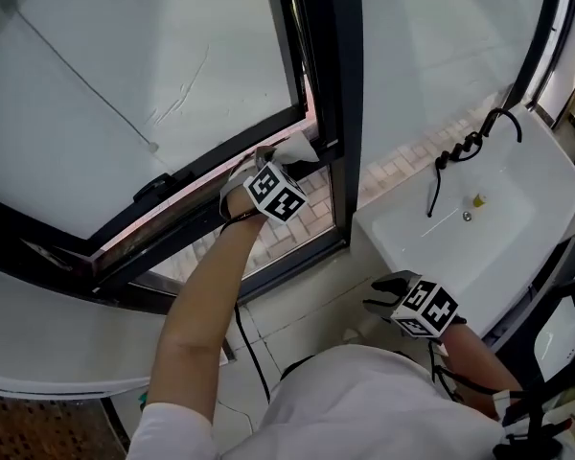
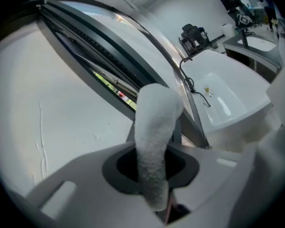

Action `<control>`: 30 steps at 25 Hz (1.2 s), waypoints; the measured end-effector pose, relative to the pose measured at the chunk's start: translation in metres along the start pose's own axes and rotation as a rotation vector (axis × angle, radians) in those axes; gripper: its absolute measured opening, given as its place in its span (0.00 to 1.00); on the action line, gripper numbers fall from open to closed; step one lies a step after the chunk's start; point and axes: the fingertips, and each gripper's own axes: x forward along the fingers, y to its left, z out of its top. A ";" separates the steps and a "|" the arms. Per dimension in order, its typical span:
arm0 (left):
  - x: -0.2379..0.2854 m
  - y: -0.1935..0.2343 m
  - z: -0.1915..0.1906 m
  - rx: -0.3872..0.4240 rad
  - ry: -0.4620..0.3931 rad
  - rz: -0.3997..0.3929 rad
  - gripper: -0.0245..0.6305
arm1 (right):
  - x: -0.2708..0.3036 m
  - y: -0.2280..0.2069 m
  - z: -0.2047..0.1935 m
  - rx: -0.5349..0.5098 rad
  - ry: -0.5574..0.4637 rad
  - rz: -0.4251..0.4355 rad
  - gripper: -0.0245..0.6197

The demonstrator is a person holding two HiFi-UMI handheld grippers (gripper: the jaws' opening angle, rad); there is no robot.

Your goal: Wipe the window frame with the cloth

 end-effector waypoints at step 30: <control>0.038 -0.092 0.019 0.252 0.166 -0.051 0.18 | -0.023 -0.032 -0.045 0.074 -0.016 0.027 0.29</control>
